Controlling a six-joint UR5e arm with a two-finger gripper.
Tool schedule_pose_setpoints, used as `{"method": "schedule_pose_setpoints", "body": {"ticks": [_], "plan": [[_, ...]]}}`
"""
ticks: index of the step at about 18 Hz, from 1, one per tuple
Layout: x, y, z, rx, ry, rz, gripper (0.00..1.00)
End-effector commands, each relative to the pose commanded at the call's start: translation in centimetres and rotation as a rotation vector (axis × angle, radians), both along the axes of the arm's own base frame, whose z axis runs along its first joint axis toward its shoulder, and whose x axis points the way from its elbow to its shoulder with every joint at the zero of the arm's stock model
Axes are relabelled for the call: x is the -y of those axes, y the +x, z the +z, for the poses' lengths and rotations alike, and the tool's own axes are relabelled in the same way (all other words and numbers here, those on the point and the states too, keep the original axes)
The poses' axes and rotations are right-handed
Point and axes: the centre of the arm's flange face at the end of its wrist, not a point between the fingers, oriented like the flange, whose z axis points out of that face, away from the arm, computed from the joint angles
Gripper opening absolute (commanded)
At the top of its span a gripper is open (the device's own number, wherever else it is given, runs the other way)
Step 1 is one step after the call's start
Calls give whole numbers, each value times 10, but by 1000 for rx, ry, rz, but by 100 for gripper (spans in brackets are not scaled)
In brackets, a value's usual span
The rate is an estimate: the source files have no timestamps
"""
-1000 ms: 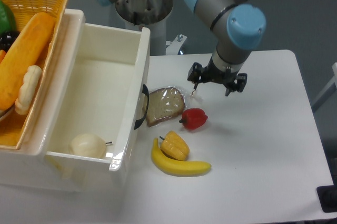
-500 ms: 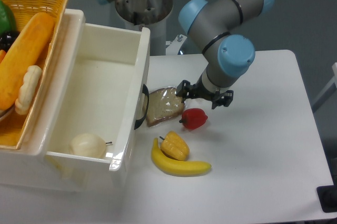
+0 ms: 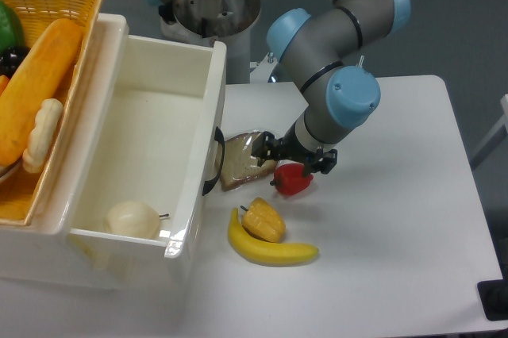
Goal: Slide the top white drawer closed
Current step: 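Move the gripper down beside the bagged sandwich to the drawer front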
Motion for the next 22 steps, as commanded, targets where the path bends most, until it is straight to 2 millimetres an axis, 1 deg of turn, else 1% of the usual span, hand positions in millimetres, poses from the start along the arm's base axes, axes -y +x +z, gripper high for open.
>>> {"method": "schedule_pose_setpoints", "body": {"ticks": [2, 5, 10, 15, 22], "plan": [[-9, 4, -2, 8, 18, 10, 100], [-16, 10, -5, 10, 16, 11, 100], [-19, 13, -4, 30, 44, 19, 100], [-27, 21, -4, 35, 47, 10, 100], [-28, 24, -3, 35, 48, 9, 100]]}}
